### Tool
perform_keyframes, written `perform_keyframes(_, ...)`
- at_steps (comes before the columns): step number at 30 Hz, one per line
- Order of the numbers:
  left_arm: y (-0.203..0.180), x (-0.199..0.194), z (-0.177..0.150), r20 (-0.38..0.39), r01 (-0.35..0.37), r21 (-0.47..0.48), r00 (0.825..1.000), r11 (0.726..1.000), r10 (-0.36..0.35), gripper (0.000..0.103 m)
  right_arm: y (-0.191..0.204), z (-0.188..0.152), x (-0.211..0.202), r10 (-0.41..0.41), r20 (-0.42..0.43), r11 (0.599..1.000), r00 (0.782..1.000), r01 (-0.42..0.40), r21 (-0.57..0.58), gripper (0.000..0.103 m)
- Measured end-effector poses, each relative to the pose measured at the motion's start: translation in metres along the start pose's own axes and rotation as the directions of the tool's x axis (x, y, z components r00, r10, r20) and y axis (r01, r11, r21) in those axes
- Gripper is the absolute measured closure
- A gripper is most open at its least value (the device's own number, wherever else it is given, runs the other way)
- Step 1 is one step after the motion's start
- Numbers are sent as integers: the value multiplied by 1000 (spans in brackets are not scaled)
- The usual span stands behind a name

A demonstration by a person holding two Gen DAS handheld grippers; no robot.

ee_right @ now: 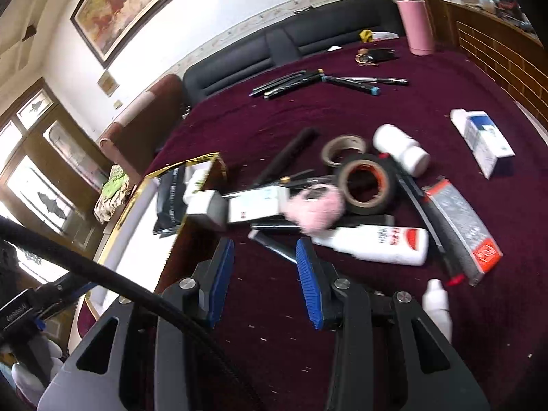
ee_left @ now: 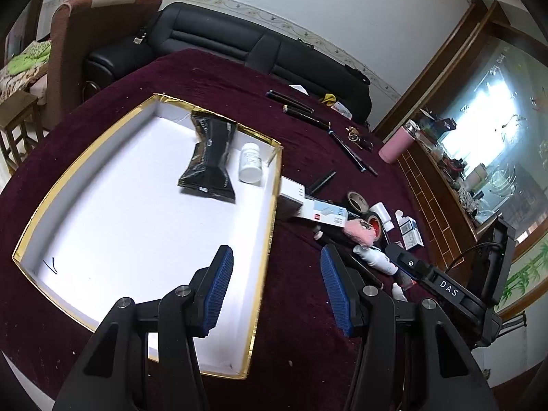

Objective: Organize objects
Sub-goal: 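Grasp the small white dropper bottle with the right gripper while the left returns to the table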

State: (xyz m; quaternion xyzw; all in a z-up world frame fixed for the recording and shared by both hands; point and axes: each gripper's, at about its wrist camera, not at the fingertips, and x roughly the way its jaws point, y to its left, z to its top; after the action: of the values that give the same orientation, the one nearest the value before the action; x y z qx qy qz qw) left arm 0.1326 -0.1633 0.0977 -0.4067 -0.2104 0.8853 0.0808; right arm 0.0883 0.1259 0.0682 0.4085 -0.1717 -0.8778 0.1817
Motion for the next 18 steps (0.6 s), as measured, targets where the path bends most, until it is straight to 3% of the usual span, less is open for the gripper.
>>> perform_keyframes(9,-32,43,-14,-97,27,39,995,999,-23,56,-41,-21,-25,-40,6,999,999,40,11,67)
perform_keyframes(18,-57,95,-33,-227,130,21,966,991,-122,56,-73,-38,-68,-153,23,988,988,153,11,67)
